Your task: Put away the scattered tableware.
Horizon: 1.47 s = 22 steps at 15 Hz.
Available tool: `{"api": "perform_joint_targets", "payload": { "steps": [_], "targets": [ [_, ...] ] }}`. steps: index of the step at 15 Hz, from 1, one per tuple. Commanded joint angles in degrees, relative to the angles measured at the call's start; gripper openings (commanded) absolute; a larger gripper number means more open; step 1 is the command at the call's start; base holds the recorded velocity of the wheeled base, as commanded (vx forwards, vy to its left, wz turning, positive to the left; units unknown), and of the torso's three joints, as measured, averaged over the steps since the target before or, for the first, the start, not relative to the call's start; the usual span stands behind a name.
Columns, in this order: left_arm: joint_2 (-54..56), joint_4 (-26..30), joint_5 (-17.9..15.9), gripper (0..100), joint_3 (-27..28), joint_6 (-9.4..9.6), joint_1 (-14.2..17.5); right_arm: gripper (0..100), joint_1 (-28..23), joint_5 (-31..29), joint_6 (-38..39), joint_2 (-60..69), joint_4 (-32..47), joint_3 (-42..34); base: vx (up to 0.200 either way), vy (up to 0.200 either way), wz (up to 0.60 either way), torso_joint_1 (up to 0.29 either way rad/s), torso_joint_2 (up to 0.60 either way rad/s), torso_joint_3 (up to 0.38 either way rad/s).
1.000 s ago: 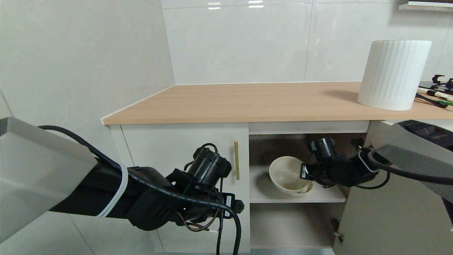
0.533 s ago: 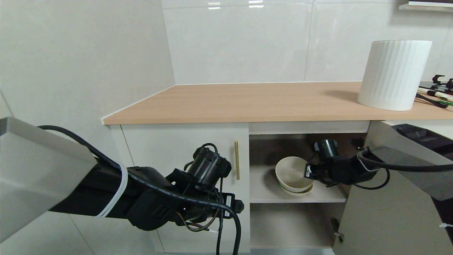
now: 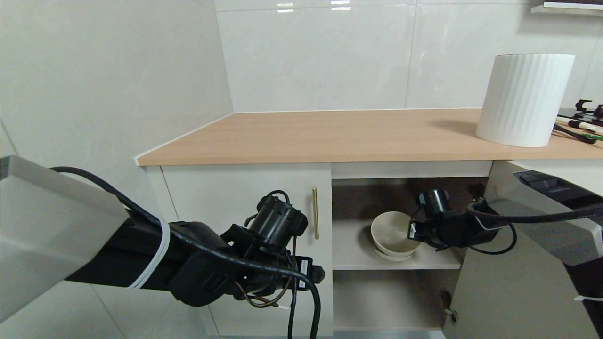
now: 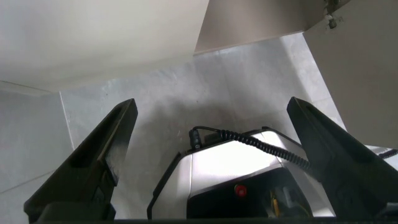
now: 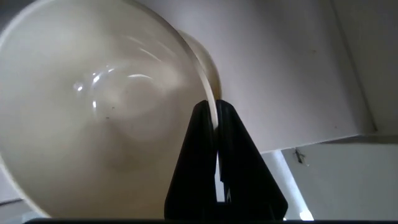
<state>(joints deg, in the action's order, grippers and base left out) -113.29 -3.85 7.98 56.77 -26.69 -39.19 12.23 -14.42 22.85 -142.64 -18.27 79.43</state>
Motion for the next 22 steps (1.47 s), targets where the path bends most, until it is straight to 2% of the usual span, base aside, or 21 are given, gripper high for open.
{"api": "perform_joint_targets", "payload": {
  "steps": [1, 7, 8, 15, 20, 22],
  "targets": [
    [-0.18, -0.01, 0.01, 100, -0.08, -0.03, -0.01, 0, -0.01, 0.01, 0.01, -0.71, -0.01, 0.28, 0.000, 0.000, 0.00, 0.000, 0.00, 0.000],
    [-0.09, -0.01, 0.01, 100, 0.01, -0.03, -0.01, 0, -0.01, -0.17, 0.01, -0.71, -0.01, 0.46, 0.000, 0.000, 0.00, 0.000, 0.00, 0.000],
    [-0.09, -0.10, 0.01, 100, 0.01, -0.03, -0.01, 100, -0.01, -0.26, 0.01, -0.80, 0.08, 0.46, 0.000, 0.000, 0.00, 0.000, 0.00, 0.000],
    [0.79, -0.10, 0.19, 100, 0.01, -0.03, 0.35, 100, -0.01, -0.26, 0.36, 1.23, 0.08, -0.07, 0.000, 0.000, 0.00, 0.000, 0.00, 0.000],
    [12.74, 0.25, 0.80, 100, -0.17, 0.14, 6.59, 100, 1.66, 0.71, 0.45, 13.62, 0.17, -11.41, 0.000, 0.000, 0.00, 0.000, 0.00, 0.000],
    [18.54, 0.25, 0.36, 100, -1.58, 0.05, 8.17, 100, 3.94, 3.17, 0.97, 22.85, 0.17, -17.56, 0.000, 0.000, 0.00, 0.000, 0.00, 0.000]
  ]
}}
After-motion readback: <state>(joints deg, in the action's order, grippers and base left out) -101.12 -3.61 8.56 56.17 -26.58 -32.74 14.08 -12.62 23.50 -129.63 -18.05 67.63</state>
